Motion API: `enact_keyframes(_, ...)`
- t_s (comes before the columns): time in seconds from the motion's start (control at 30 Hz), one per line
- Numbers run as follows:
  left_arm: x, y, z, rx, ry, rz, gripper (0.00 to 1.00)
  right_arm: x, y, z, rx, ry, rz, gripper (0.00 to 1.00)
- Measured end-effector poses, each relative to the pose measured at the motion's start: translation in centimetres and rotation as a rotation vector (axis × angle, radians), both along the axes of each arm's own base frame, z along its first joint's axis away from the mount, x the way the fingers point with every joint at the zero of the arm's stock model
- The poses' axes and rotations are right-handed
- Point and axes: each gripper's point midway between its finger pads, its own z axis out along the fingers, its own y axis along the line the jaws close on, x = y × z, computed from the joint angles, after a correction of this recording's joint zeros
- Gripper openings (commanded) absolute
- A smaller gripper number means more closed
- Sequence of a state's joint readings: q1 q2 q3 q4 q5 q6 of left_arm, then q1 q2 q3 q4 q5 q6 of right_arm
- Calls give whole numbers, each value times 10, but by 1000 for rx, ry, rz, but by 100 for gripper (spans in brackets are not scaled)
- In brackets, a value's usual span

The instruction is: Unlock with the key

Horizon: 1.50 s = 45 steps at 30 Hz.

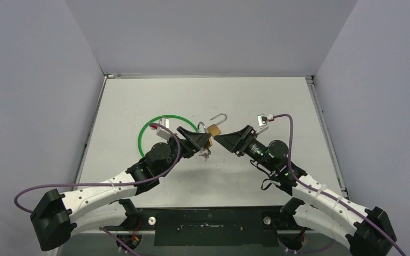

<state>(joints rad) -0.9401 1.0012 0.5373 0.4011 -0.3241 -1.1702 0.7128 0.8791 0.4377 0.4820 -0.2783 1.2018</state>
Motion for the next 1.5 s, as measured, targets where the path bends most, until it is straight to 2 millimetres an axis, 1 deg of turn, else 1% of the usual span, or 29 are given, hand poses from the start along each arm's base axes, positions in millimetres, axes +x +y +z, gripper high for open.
enact_keyframes(0.07,2,4,-9,53,32,31,0,4,-3,7,-70,-77,-23,76)
enact_keyframes(0.13,5,10,-19,106,62,69,0,7,-4,6,-140,-134,-26,77)
enact_keyframes(0.27,12,21,-31,181,101,137,0,10,-1,-12,-273,-169,-5,72)
enact_keyframes(0.3,14,22,-33,196,109,149,0,10,1,-18,-303,-171,6,69)
enact_keyframes(0.33,15,24,-35,208,116,159,0,9,3,-24,-329,-171,18,63)
enact_keyframes(0.4,16,25,-37,222,124,172,0,6,8,-35,-370,-167,45,43)
enact_keyframes(0.43,16,26,-38,227,127,175,0,4,12,-41,-392,-165,62,39)
enact_keyframes(0.5,17,27,-39,233,132,182,0,-1,19,-52,-422,-157,95,36)
enact_keyframes(0.6,17,27,-39,231,136,183,0,-5,28,-63,-451,-142,130,36)
enact_keyframes(0.77,16,28,-40,230,142,184,0,-7,34,-76,-475,-120,155,32)
enact_keyframes(0.97,16,28,-42,236,147,183,0,-6,39,-76,-464,-119,164,16)
enact_keyframes(1.1,16,28,-42,234,149,182,0,-6,43,-75,-454,-123,170,0)
enact_keyframes(1.37,19,32,-44,220,173,203,0,0,48,-75,-452,-122,161,0)
enact_keyframes(1.5,21,34,-44,191,191,219,0,5,52,-71,-459,-126,154,0)
